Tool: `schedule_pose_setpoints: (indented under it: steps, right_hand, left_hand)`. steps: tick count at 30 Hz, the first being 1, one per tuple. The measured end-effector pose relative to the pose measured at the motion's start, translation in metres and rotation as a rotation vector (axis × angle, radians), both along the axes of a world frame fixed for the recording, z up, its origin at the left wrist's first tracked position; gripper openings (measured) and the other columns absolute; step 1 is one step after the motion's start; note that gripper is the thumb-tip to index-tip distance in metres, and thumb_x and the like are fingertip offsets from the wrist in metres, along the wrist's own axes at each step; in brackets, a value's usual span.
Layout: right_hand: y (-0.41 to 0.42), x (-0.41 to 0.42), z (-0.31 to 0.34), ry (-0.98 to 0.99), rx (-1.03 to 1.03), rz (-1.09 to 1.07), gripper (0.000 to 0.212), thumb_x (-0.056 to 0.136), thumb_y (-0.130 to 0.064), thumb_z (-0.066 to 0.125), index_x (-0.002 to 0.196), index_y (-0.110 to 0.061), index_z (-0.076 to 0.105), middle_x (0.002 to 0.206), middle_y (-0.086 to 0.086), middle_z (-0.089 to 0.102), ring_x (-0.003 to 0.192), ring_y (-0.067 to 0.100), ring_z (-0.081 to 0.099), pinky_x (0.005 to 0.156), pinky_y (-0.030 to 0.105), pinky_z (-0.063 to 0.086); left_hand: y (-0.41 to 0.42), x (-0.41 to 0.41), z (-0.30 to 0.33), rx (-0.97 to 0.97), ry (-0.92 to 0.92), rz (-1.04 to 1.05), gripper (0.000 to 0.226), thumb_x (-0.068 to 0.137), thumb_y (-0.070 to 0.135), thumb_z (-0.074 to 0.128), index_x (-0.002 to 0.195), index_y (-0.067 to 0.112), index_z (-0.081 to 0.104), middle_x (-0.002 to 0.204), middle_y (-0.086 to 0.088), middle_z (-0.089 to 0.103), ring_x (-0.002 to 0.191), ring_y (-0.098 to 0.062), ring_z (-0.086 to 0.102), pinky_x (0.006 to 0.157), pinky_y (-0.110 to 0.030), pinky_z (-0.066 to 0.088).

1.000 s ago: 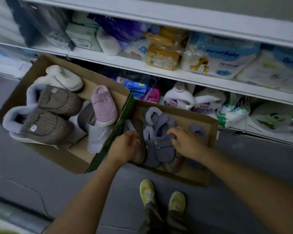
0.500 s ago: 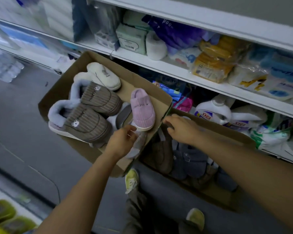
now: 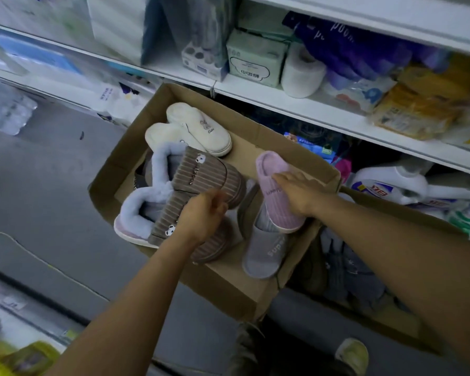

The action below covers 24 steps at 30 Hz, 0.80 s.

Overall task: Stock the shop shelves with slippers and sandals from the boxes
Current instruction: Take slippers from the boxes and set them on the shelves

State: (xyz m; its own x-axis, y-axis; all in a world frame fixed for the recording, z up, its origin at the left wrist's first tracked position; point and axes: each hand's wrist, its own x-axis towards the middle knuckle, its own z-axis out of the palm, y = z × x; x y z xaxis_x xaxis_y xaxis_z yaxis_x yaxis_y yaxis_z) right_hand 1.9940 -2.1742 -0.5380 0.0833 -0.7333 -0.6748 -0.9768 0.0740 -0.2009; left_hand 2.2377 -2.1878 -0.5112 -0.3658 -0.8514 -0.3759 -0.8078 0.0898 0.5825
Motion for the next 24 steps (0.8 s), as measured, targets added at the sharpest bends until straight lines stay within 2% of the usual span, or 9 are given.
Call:
schedule_pose_setpoints:
  steps: [3, 7, 10, 13, 16, 19, 22, 24]
  right_hand:
    - [-0.007, 0.008, -0.011, 0.062, 0.055, 0.047, 0.081, 0.087, -0.02, 0.058, 0.152, -0.022, 0.008, 0.155, 0.006, 0.018, 0.142, 0.031, 0.018, 0.111, 0.047, 0.03]
    - [-0.012, 0.015, -0.017, 0.182, -0.07, 0.077, 0.089, 0.084, -0.022, 0.062, 0.151, -0.019, 0.004, 0.152, 0.009, 0.016, 0.139, 0.031, 0.02, 0.107, 0.046, 0.033]
    - [-0.014, 0.016, -0.021, 0.174, -0.053, 0.053, 0.089, 0.084, -0.021, 0.062, 0.151, -0.02, 0.004, 0.153, 0.007, 0.018, 0.139, 0.031, 0.02, 0.106, 0.046, 0.031]
    - [-0.014, 0.017, -0.019, 0.228, -0.099, 0.079, 0.069, 0.086, -0.024, 0.059, 0.145, -0.017, 0.024, 0.142, 0.01, 0.035, 0.128, 0.03, 0.032, 0.103, 0.041, 0.031]
    - [-0.01, 0.016, -0.016, 0.273, -0.11, 0.084, 0.045, 0.09, -0.033, 0.056, 0.131, -0.016, 0.045, 0.136, 0.007, 0.044, 0.126, 0.028, 0.034, 0.103, 0.038, 0.03]
    - [-0.001, 0.01, -0.011, 0.201, -0.095, -0.018, 0.043, 0.088, -0.041, 0.056, 0.124, -0.019, 0.051, 0.134, 0.008, 0.045, 0.126, 0.029, 0.034, 0.102, 0.04, 0.031]
    - [0.01, 0.005, -0.002, 0.119, -0.155, -0.084, 0.042, 0.084, -0.049, 0.058, 0.119, -0.025, 0.053, 0.131, 0.007, 0.048, 0.122, 0.03, 0.038, 0.098, 0.041, 0.035]
    - [0.016, 0.007, 0.008, 0.089, -0.21, -0.152, 0.035, 0.083, -0.051, 0.058, 0.108, -0.027, 0.053, 0.125, 0.008, 0.051, 0.118, 0.03, 0.043, 0.096, 0.042, 0.039]
  left_hand:
    - [-0.002, 0.007, -0.008, 0.012, 0.031, -0.025, 0.016, 0.092, 0.019, 0.054, 0.106, 0.019, 0.062, 0.091, 0.001, 0.065, 0.083, -0.017, 0.059, 0.078, -0.035, 0.049]
    - [-0.001, 0.015, -0.019, 0.029, 0.018, -0.035, 0.021, 0.091, 0.019, 0.054, 0.11, 0.02, 0.062, 0.093, 0.0, 0.066, 0.085, -0.018, 0.06, 0.079, -0.033, 0.048]
    - [0.001, 0.016, -0.022, 0.044, 0.041, -0.037, 0.023, 0.09, 0.017, 0.054, 0.111, 0.02, 0.063, 0.091, 0.001, 0.067, 0.083, -0.017, 0.061, 0.078, -0.031, 0.048]
    - [0.003, 0.015, -0.023, 0.048, 0.038, -0.048, 0.021, 0.09, 0.018, 0.054, 0.11, 0.02, 0.063, 0.09, 0.002, 0.067, 0.082, -0.016, 0.061, 0.078, -0.032, 0.049]
    - [0.004, 0.016, -0.023, 0.059, 0.029, -0.036, 0.02, 0.09, 0.019, 0.055, 0.109, 0.02, 0.062, 0.091, 0.003, 0.067, 0.084, -0.017, 0.062, 0.079, -0.032, 0.049]
    - [0.006, 0.017, -0.021, 0.039, 0.033, -0.049, 0.018, 0.09, 0.019, 0.055, 0.107, 0.02, 0.061, 0.09, 0.002, 0.065, 0.084, -0.018, 0.061, 0.078, -0.031, 0.048]
    - [0.007, 0.019, -0.018, 0.019, 0.034, -0.07, 0.012, 0.088, 0.019, 0.055, 0.099, 0.018, 0.061, 0.09, 0.003, 0.062, 0.086, -0.019, 0.06, 0.078, -0.032, 0.048]
    - [0.007, 0.022, -0.018, -0.002, 0.048, -0.093, 0.016, 0.085, 0.025, 0.054, 0.098, 0.023, 0.062, 0.096, 0.005, 0.062, 0.088, -0.017, 0.059, 0.081, -0.036, 0.05]
